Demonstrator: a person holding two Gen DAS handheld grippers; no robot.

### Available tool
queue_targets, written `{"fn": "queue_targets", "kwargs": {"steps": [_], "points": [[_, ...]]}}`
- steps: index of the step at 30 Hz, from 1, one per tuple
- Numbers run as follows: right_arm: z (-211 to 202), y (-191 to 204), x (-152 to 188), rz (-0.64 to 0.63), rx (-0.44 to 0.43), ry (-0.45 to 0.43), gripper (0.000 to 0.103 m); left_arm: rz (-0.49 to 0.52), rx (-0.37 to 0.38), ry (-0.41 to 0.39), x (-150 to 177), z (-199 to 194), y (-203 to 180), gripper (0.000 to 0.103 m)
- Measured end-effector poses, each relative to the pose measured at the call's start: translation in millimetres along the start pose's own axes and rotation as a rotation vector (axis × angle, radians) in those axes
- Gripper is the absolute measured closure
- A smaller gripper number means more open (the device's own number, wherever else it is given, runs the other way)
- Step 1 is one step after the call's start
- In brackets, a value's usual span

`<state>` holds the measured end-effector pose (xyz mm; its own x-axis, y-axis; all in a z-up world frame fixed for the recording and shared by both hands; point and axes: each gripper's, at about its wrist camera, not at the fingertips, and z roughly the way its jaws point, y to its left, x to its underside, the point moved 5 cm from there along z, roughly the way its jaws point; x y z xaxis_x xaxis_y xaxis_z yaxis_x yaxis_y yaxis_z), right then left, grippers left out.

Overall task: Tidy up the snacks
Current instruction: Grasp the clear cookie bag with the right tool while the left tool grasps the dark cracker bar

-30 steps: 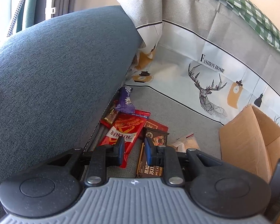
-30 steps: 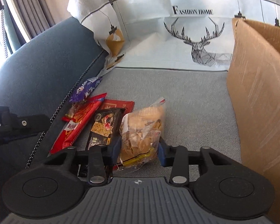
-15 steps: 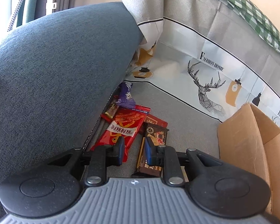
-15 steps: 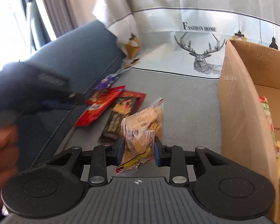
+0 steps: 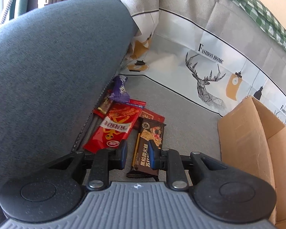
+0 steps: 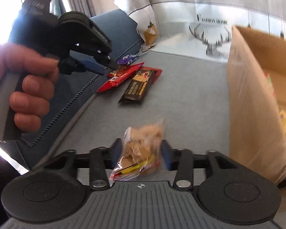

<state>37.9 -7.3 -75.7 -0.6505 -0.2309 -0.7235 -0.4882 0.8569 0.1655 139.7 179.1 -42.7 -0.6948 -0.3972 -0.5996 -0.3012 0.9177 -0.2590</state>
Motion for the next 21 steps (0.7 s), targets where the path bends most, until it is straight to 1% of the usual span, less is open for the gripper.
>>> {"fn": "queue_targets", "kwargs": {"steps": [1,2,4,7,10,13,15,21], "points": [[0.3,1.3,-0.1,-0.014,0.002,-0.006,0.040,0.002,0.005,0.009,0.2,2.6,-0.8,0.077],[1.0,2.8,-0.4,-0.028,0.003,-0.009,0.037,0.004,0.009,0.020,0.2,5.3,-1.8,0.076],[3.7,7.1,-0.6,-0.067,0.011,-0.011,0.030,0.012,0.019,0.042,0.9,11.5,-4.2,0.074],[8.8,13.2,1.6,-0.132,0.014,-0.005,0.026,0.029,0.020,0.064,2.0,19.9,-9.2,0.073],[14.3,16.8,2.2,-0.165,0.013,0.009,0.023,0.051,0.023,0.076,1.9,28.1,-17.2,0.068],[20.4,18.4,4.9,-0.186,0.021,0.036,0.023,0.085,0.014,0.084,1.6,36.5,-24.7,0.061],[26.1,19.5,5.5,-0.191,0.019,0.052,0.023,0.089,0.006,0.093,1.0,42.4,-26.9,0.052],[33.4,17.4,6.3,-0.186,0.005,0.084,0.023,0.106,-0.027,0.114,-1.2,60.8,-31.4,0.045]]}}
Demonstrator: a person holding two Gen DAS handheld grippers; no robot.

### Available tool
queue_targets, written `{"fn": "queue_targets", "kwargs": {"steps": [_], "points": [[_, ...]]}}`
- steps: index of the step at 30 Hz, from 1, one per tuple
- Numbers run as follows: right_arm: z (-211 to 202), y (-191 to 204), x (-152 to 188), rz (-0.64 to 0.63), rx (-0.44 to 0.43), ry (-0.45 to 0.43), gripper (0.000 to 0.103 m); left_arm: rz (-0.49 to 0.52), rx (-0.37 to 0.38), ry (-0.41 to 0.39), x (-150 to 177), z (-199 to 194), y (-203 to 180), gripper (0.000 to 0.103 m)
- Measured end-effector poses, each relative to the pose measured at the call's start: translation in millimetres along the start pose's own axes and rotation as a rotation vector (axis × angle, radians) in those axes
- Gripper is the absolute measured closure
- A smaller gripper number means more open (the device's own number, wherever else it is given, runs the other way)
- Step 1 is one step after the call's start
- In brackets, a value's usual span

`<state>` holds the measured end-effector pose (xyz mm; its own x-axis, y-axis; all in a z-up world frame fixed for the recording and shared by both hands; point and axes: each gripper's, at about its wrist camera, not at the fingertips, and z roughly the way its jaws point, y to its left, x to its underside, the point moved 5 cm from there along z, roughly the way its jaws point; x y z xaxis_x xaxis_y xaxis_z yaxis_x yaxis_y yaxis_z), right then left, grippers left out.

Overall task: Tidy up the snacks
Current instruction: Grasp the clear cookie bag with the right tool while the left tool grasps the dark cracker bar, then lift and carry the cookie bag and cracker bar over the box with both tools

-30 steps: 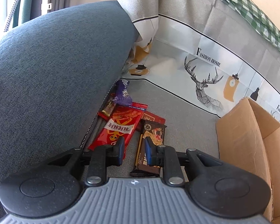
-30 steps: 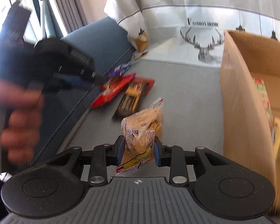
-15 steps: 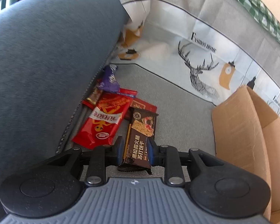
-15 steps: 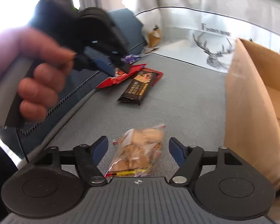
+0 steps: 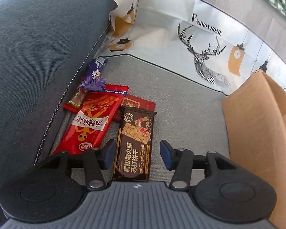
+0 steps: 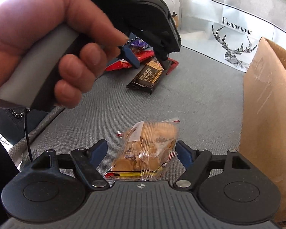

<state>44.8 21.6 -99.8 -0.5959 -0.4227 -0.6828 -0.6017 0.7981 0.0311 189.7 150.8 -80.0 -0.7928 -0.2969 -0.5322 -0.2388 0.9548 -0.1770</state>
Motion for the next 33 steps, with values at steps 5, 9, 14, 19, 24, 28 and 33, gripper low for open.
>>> {"fn": "queue_targets", "kwargs": {"steps": [5,9,14,19,24,28,33], "points": [[4.4,-2.2,0.7,0.005,-0.009,0.018,0.025,0.031,-0.029,0.013,-2.0,13.1,-3.7,0.045],[7.3,-4.5,0.0,0.005,-0.006,0.021,0.037,0.049,-0.051,0.024,-2.6,21.8,-4.9,0.045],[8.2,-9.9,-1.6,0.032,-0.010,0.015,0.048,0.085,-0.076,0.029,-1.3,26.1,-8.8,0.045],[4.9,-14.9,-5.2,0.056,0.005,-0.020,0.049,0.106,-0.091,0.026,-0.1,26.4,-9.7,0.057],[3.8,-18.7,-5.9,0.080,0.017,-0.026,0.049,0.147,-0.106,0.024,1.1,24.2,-11.1,0.060],[5.1,-21.2,-6.1,0.085,0.025,-0.026,0.049,0.131,-0.091,0.014,2.4,13.8,-10.1,0.060],[0.6,-21.9,-3.5,0.105,0.029,-0.032,0.049,0.143,-0.097,0.036,13.2,-4.5,-7.7,0.060]]}}
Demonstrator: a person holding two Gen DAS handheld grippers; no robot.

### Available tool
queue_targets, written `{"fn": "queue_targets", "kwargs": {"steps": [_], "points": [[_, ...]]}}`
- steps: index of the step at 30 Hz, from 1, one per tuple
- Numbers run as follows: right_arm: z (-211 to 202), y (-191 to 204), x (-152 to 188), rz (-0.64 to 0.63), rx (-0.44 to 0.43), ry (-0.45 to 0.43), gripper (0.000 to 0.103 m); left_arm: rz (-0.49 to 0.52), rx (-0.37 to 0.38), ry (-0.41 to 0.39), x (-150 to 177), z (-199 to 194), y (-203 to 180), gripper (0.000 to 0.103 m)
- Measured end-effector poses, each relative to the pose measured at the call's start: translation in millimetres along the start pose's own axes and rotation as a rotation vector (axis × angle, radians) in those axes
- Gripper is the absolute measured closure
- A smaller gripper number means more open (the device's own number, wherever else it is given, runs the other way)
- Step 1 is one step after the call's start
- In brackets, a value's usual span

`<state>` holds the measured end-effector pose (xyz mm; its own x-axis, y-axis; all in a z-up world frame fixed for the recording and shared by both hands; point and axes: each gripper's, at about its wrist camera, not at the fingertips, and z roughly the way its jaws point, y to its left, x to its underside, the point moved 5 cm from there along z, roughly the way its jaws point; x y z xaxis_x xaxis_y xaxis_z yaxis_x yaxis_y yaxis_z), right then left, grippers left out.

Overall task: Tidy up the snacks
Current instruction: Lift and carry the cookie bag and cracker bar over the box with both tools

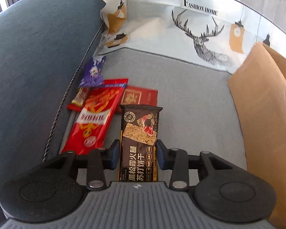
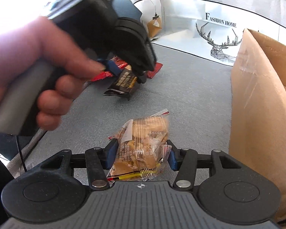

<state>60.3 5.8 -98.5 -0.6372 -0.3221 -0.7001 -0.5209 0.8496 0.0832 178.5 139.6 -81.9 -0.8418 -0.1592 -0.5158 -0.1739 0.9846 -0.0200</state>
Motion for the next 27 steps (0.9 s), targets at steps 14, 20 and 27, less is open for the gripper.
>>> {"fn": "queue_targets", "kwargs": {"steps": [14,20,27], "points": [[-6.9,9.9,12.3,-0.019,0.018,0.029,0.049,-0.141,0.044,0.138,47.0,-25.4,22.3,0.060],[-5.1,10.1,14.5,-0.037,0.019,0.038,0.046,-0.106,0.018,0.178,52.3,-17.9,19.2,0.060],[-3.4,12.2,14.0,-0.047,0.021,0.023,0.031,-0.077,0.003,0.183,52.5,-14.2,14.9,0.058]]}}
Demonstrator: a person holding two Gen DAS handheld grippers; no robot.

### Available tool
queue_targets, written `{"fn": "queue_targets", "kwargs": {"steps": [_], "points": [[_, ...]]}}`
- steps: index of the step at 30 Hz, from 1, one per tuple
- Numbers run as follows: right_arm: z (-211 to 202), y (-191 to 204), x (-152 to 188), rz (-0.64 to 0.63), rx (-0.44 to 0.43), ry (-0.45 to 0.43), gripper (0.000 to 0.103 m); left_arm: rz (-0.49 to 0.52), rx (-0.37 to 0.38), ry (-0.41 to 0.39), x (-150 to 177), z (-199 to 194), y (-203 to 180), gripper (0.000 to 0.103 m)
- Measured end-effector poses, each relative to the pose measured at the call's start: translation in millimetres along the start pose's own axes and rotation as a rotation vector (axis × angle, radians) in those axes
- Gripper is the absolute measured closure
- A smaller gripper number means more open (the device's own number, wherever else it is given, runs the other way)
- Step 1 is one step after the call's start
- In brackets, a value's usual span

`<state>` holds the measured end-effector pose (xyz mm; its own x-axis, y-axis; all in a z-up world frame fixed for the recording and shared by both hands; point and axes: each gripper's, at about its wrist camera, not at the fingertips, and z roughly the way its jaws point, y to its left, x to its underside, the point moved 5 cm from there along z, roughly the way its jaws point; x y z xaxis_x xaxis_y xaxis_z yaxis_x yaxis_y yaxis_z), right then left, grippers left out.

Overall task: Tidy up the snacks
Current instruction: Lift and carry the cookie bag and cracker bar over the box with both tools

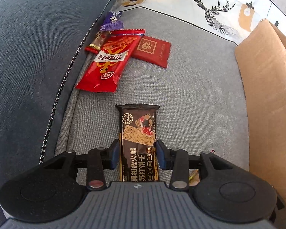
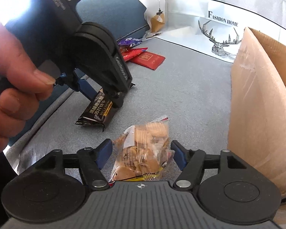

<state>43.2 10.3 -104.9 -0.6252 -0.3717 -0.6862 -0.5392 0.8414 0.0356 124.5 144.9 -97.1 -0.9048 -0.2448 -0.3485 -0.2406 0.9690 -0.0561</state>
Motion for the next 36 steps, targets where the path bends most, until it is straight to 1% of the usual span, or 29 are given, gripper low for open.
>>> {"fn": "queue_targets", "kwargs": {"steps": [5,14,17,19,26,31,33,36], "points": [[0.5,7.8,3.5,-0.051,0.013,0.001,0.030,0.013,-0.009,-0.002,-2.0,2.4,-0.1,0.054],[4.6,8.8,5.6,-0.073,0.023,0.019,0.031,0.058,-0.032,-0.011,-4.5,5.4,-4.7,0.052],[4.2,10.0,6.6,-0.080,0.027,0.021,0.034,0.071,-0.036,-0.013,-5.1,5.6,-6.2,0.052],[3.7,9.9,6.7,-0.083,0.029,0.021,0.040,0.077,-0.039,-0.014,-5.3,5.7,-6.7,0.052],[1.4,11.9,9.2,-0.097,0.023,0.024,0.046,0.087,-0.042,-0.014,-5.4,6.0,-8.2,0.052],[-0.5,10.9,9.5,-0.095,0.022,0.018,0.048,0.090,-0.040,-0.015,-4.5,6.2,-8.8,0.053],[-1.9,10.3,8.9,-0.091,0.022,0.010,0.048,0.090,-0.038,-0.019,-4.2,5.8,-8.6,0.059],[-6.1,8.9,7.3,-0.083,0.026,-0.009,0.048,0.085,-0.035,-0.021,-3.8,5.3,-8.8,0.060]]}}
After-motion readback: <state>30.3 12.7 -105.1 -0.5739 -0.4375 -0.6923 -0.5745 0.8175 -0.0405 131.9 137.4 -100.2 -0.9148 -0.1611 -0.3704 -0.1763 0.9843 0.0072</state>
